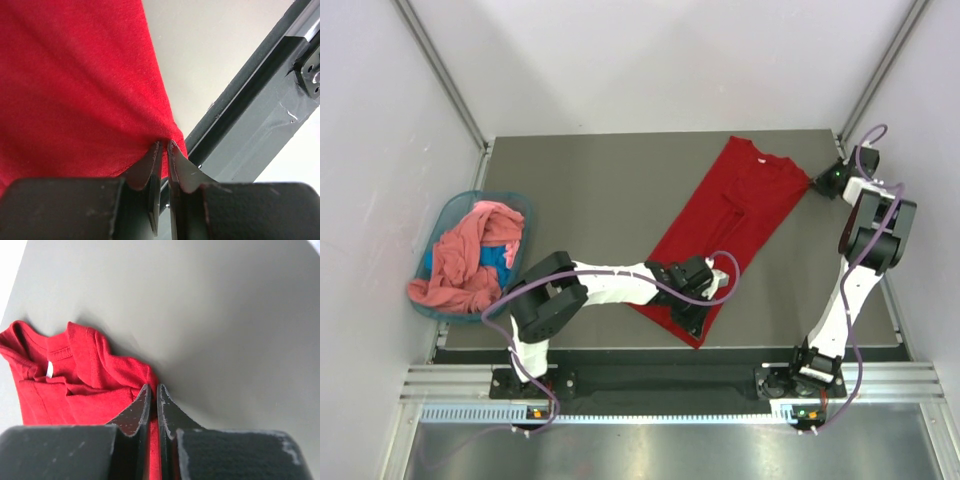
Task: Fold and stack the t-shirts
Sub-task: Fold the tshirt
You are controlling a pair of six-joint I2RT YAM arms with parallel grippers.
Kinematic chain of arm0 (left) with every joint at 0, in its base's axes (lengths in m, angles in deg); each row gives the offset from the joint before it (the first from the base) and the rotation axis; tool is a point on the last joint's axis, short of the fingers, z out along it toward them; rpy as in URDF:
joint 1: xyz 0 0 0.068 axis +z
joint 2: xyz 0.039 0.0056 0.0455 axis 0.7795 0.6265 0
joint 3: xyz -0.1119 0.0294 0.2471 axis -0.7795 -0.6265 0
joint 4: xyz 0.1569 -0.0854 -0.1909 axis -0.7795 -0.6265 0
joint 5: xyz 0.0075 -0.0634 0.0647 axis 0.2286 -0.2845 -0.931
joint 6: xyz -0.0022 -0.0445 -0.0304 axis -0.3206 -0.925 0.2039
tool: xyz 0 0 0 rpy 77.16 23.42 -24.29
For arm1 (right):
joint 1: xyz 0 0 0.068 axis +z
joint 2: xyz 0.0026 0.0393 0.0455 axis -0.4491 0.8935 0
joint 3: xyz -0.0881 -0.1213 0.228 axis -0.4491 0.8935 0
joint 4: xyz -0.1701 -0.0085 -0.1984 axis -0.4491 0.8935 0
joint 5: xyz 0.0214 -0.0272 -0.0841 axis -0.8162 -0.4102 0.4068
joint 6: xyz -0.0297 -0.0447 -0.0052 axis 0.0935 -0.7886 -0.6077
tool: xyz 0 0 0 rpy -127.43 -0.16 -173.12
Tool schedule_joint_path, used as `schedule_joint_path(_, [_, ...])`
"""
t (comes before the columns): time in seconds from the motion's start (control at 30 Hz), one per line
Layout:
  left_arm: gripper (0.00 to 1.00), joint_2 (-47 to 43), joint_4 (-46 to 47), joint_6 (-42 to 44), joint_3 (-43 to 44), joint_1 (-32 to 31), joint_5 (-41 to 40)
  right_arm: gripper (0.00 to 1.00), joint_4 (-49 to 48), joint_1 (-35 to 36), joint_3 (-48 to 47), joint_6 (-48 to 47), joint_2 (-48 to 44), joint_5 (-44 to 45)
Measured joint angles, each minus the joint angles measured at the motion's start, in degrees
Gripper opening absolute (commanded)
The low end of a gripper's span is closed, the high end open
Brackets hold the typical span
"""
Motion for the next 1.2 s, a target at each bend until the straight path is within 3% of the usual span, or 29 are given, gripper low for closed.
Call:
schedule_joint_path(0.1, [0.15,-0.7,1.8,-0.6,-1.4,0.0,0.0,0.05,1.5,0.0,-2.7,-0.9,1.3,0.0])
schedule_joint_path(0.4, [0.14,-1.0,3.8,-2.4,-2.5,-0.2,0.0,0.32,5.9,0.0,-8.4,-2.8,3.7,1.0])
schedule_joint_path(0.5, [0.14,-1.0,3.9,-2.7,-2.5,-0.3,-0.1,0.36,6.2,-0.1,-8.4,-3.3,3.2,1.4])
schedule_joint_path(0.6, [0.14,-1.0,3.9,-2.8,-2.5,-0.3,-0.3,0.29,7.8,-0.1,-7.7,-4.0,2.1,2.6])
schedule_joint_path(0.63, [0.14,-1.0,4.0,-2.8,-2.5,-0.4,-0.3,0.21,8.5,-0.1,-7.1,-4.2,1.4,2.9])
schedule_joint_path(0.73, [0.13,-1.0,4.0,-2.8,-2.5,-0.5,-0.5,0.11,9.9,-0.1,-5.0,-4.5,-0.9,3.5])
schedule_joint_path(1.2, [0.13,-1.0,4.2,-3.0,-2.5,-0.7,-0.9,0.08,7.7,2.1,-0.4,-4.4,-8.0,0.8])
